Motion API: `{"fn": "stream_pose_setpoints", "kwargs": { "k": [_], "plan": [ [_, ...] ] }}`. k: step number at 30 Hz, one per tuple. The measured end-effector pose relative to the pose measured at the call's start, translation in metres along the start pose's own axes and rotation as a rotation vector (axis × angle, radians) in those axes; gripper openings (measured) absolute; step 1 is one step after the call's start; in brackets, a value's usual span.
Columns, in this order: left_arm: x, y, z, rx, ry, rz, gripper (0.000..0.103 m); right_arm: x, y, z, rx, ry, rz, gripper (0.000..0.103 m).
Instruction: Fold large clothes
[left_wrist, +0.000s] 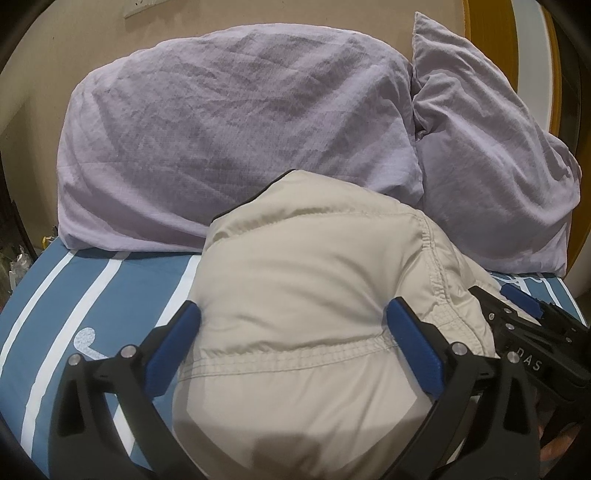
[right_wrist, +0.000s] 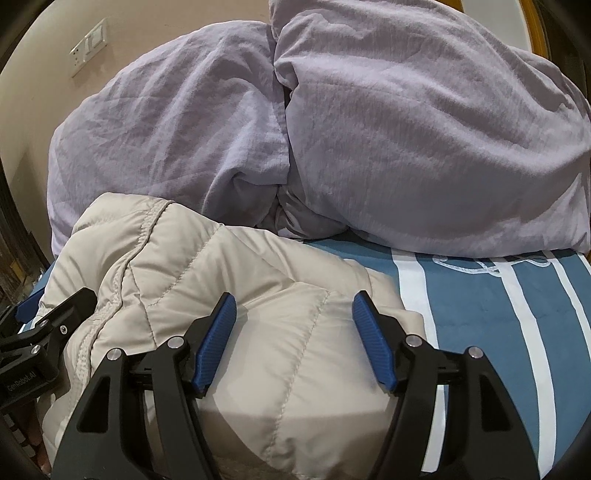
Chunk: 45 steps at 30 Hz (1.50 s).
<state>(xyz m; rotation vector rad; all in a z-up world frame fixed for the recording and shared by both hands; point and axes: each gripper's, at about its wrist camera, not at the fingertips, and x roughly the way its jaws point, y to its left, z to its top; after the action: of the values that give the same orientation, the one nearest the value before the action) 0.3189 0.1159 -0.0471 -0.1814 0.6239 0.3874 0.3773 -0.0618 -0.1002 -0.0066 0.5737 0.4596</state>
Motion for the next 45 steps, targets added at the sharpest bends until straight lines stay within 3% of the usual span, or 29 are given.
{"fn": "stream_pose_setpoints", "kwargs": {
  "k": [7, 17, 23, 29, 36, 45],
  "plan": [
    [-0.011, 0.003, -0.002, 0.008, -0.008, 0.007, 0.101, -0.019, -0.003, -0.003, -0.014, -0.005, -0.023, 0.072],
    [-0.097, 0.022, -0.041, 0.02, -0.003, -0.034, 0.101, -0.112, -0.021, -0.035, 0.048, 0.004, 0.007, 0.096],
    [-0.148, 0.036, -0.068, 0.029, 0.018, -0.037, 0.101, -0.163, -0.019, -0.063, 0.062, 0.061, 0.027, 0.101],
    [-0.189, 0.046, -0.097, 0.001, 0.042, -0.063, 0.101, -0.209, -0.003, -0.092, 0.029, 0.089, 0.082, 0.102],
    [-0.214, 0.043, -0.121, -0.02, 0.08, -0.101, 0.101, -0.226, 0.006, -0.116, 0.038, 0.159, 0.12, 0.102],
    [-0.219, 0.042, -0.134, -0.048, 0.133, -0.17, 0.101, -0.235, 0.007, -0.129, 0.052, 0.187, 0.137, 0.102]
  ]
}}
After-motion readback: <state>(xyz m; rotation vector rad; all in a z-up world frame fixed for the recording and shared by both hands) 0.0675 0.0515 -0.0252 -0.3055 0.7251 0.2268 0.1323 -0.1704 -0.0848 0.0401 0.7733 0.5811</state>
